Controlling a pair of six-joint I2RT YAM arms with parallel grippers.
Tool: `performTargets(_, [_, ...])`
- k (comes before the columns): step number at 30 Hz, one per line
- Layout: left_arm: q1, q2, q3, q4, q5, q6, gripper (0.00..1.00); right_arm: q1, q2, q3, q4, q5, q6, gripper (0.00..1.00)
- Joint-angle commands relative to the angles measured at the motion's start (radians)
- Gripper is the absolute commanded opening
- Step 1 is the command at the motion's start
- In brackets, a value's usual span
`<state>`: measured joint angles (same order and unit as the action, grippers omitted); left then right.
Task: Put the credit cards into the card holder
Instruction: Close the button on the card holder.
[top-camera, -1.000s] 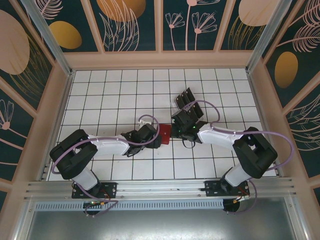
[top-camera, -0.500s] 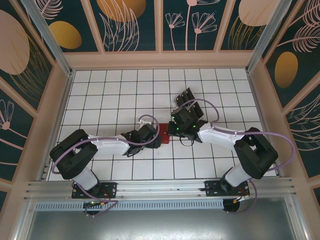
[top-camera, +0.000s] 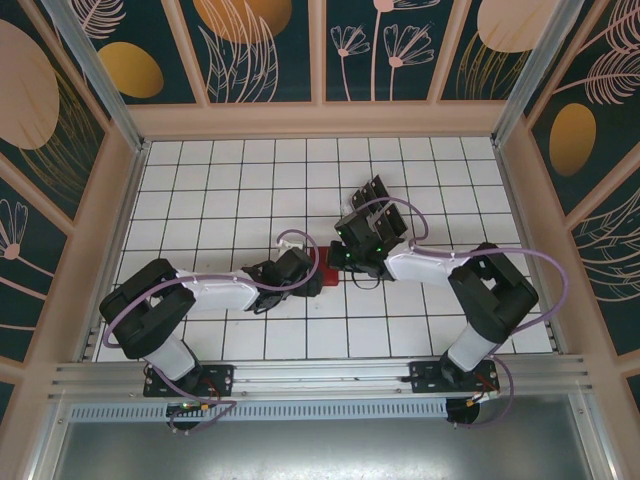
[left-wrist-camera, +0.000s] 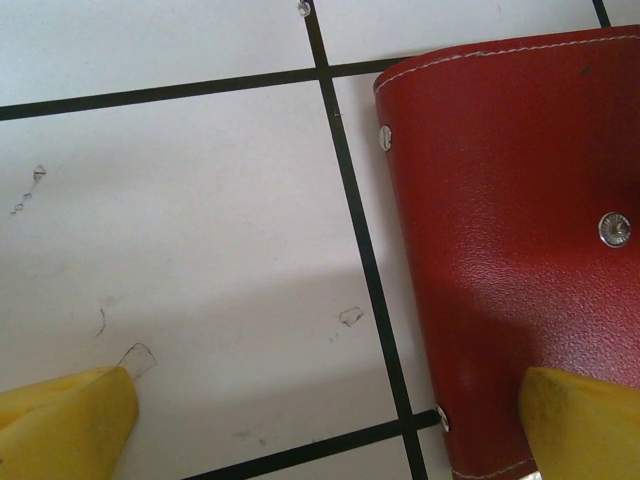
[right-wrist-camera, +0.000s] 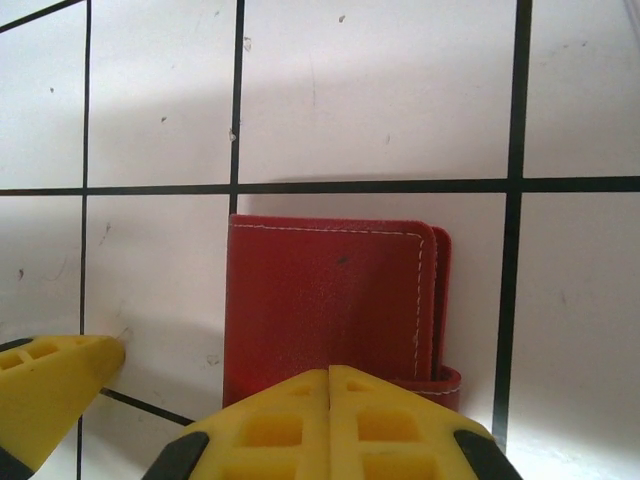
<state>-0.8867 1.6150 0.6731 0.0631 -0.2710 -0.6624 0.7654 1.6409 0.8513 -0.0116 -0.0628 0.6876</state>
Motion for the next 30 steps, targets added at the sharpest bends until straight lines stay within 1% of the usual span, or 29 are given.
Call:
performTargets(1, [0.008,0.036,-0.033,-0.031,0.003,0.003,0.99,0.005,0.029,0.030,0.037,-0.011,0.012,0.00])
performTargets(17, [0.008,0.034,-0.037,-0.028,0.003,0.003,0.98,0.022,0.106,0.028,0.059,-0.012,0.018,0.00])
performTargets(30, [0.009,0.036,-0.038,-0.028,0.004,0.003,0.99,0.054,0.106,-0.033,0.057,0.003,0.035,0.00])
